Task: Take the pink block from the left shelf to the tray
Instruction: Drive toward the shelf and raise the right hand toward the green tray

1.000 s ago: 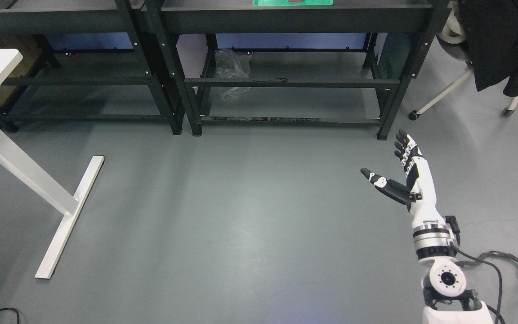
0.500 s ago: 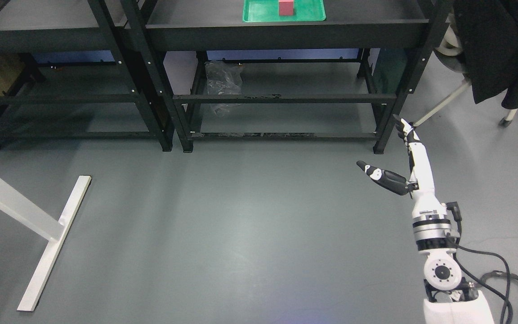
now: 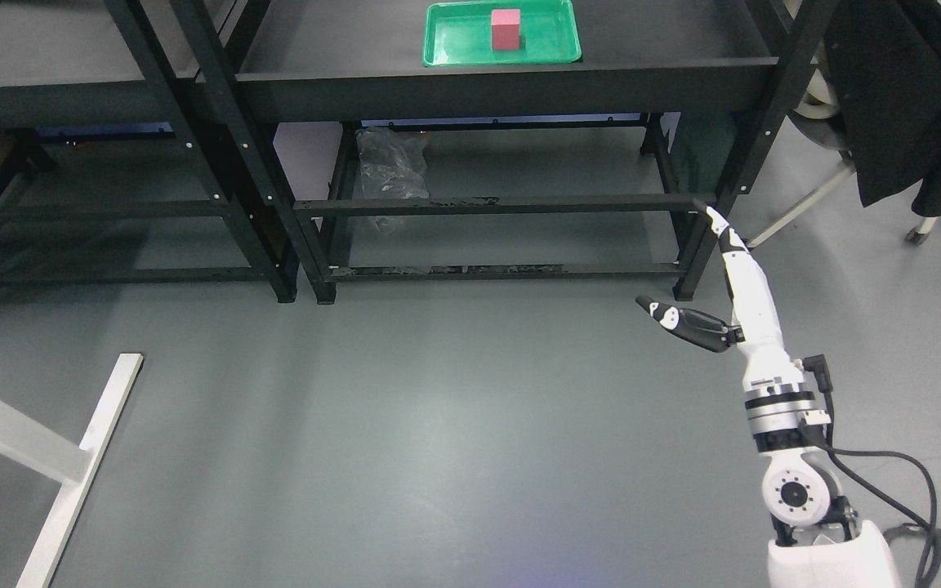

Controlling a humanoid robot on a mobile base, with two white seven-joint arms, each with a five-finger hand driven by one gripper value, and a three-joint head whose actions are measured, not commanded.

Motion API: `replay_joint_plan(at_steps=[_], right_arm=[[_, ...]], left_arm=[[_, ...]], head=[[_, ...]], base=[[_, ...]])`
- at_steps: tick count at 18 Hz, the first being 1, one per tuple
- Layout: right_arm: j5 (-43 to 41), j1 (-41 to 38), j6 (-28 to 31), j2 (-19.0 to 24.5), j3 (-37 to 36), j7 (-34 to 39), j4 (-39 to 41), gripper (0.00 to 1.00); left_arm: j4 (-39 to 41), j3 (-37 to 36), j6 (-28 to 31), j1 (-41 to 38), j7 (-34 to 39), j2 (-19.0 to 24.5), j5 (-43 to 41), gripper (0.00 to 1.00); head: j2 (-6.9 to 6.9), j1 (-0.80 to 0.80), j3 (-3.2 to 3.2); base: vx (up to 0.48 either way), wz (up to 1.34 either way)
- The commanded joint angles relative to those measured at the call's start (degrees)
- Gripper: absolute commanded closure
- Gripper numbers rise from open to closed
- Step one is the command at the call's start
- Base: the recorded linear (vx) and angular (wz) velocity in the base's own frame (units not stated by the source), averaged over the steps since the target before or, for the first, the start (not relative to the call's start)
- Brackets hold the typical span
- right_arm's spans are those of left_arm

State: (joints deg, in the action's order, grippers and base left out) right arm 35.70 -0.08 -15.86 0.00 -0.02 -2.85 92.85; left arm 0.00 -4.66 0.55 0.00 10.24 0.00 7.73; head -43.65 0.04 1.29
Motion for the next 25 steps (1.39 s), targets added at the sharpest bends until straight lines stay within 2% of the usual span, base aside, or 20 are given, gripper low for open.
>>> replay_joint_plan(at_steps=[1, 4, 7, 11, 16, 21, 25], right_arm=[[39.60, -1.33, 6.60, -1.00, -0.34, -2.95, 0.75, 0.04], [44.19, -1.68, 11.46, -1.00, 1.95, -4.96, 0.84, 0.03], [44.11, -2.38, 11.47, -1.00, 2.83, -10.76, 0.84, 0.03], [42.54, -2.21, 11.29, -1.00, 3.27, -10.95, 0.84, 0.02], [39.80, -1.68, 6.81, -1.00, 3.45, -10.07, 0.84, 0.02], [39.80, 0.42, 0.50, -1.00, 3.19, -13.84, 0.84, 0.02], [38.66, 0.96, -0.05, -1.00, 3.63, -13.41, 0.75, 0.02]], left_arm=[[1.00, 0.00, -0.02, 1.67, 0.04, 1.00, 0.00, 0.00], [1.00, 0.00, -0.02, 1.67, 0.04, 1.00, 0.00, 0.00], [1.00, 0.00, -0.02, 1.67, 0.04, 1.00, 0.00, 0.00], [1.00, 0.00, -0.02, 1.67, 0.04, 1.00, 0.00, 0.00], [1.00, 0.00, -0.02, 1.67, 0.04, 1.00, 0.00, 0.00], [1.00, 0.00, -0.02, 1.67, 0.04, 1.00, 0.00, 0.00], [1.00, 0.00, -0.02, 1.67, 0.04, 1.00, 0.00, 0.00]], head=[[0.00, 0.00, 0.00], [0.00, 0.00, 0.00], [0.00, 0.00, 0.00], [0.00, 0.00, 0.00], [0.00, 0.00, 0.00], [0.00, 0.00, 0.00], [0.00, 0.00, 0.00]], base=[[0.184, -0.05], [0.221, 0.04], [0.234, 0.16], [0.264, 0.10], [0.288, 0.02], [0.308, 0.02], [0.299, 0.05]])
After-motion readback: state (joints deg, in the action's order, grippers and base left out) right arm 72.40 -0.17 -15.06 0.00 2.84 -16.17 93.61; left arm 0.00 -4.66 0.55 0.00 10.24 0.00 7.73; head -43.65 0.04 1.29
